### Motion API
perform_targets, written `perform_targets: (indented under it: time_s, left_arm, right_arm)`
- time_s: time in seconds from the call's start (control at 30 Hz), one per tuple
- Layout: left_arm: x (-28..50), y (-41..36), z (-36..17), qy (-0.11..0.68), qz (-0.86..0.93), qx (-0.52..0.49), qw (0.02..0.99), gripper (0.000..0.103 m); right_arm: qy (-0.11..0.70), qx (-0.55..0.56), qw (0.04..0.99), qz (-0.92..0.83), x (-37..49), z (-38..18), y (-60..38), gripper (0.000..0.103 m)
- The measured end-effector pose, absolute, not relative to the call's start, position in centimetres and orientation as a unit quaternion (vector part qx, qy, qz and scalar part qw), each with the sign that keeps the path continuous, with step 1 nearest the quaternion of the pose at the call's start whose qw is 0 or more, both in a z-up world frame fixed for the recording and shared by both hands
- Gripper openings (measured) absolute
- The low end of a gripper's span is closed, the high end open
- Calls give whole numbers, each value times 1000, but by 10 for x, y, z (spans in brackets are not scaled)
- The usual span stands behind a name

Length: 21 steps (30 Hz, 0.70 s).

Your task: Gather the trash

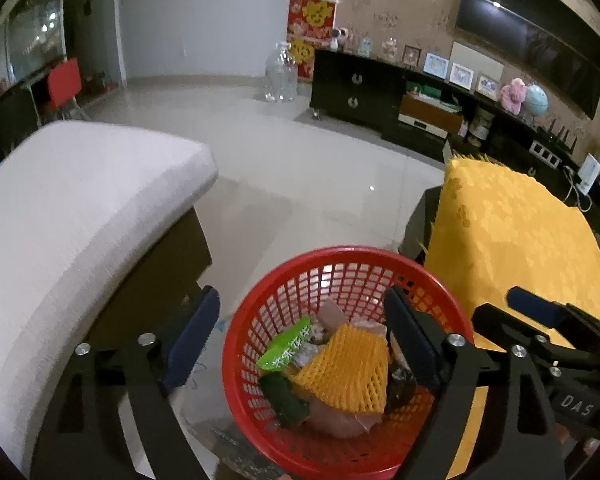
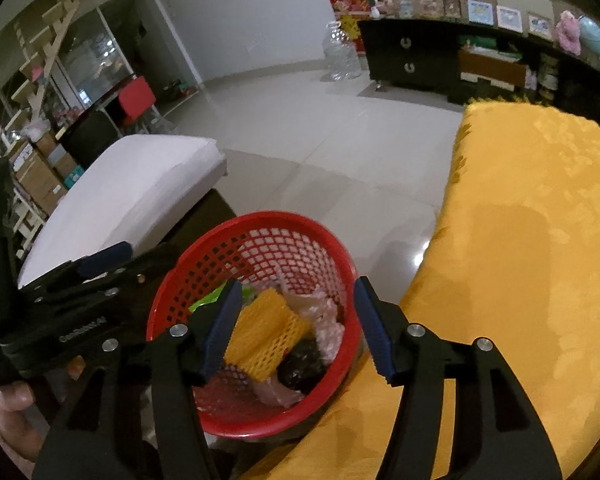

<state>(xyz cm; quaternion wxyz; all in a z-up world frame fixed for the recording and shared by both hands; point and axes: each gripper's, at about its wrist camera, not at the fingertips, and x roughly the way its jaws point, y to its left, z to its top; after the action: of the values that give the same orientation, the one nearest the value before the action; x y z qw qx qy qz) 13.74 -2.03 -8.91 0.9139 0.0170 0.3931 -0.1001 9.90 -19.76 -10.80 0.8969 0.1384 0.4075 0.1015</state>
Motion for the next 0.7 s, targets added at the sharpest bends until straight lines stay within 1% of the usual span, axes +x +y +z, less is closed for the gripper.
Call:
perform_targets:
  time_s: [0.03, 0.2, 0.27, 0.37, 0.47, 0.7]
  left_arm:
    - [136, -22, -87, 387, -97, 23, 917, 84]
    - [134, -24, -80, 374, -85, 34, 923, 88]
    - [134, -22, -78, 374, -80, 31, 923, 89]
    - [135, -20, -77, 372, -75, 28, 925, 90]
    - [132, -17, -72, 366, -76, 25, 927, 91]
    - [112, -16, -50, 333, -84, 28, 939, 94]
  right_arm:
    - [404, 137, 899, 97, 98, -106, -199, 62]
    - [392, 145, 906, 71, 98, -101, -208, 86]
    - [391, 151, 906, 65, 98, -102, -210, 90]
    - [391, 148, 906, 62, 98, -101, -211, 90]
    - [384, 140, 911, 60, 97, -99, -209, 96]
    - [366, 124, 921, 58, 89, -87, -207, 96]
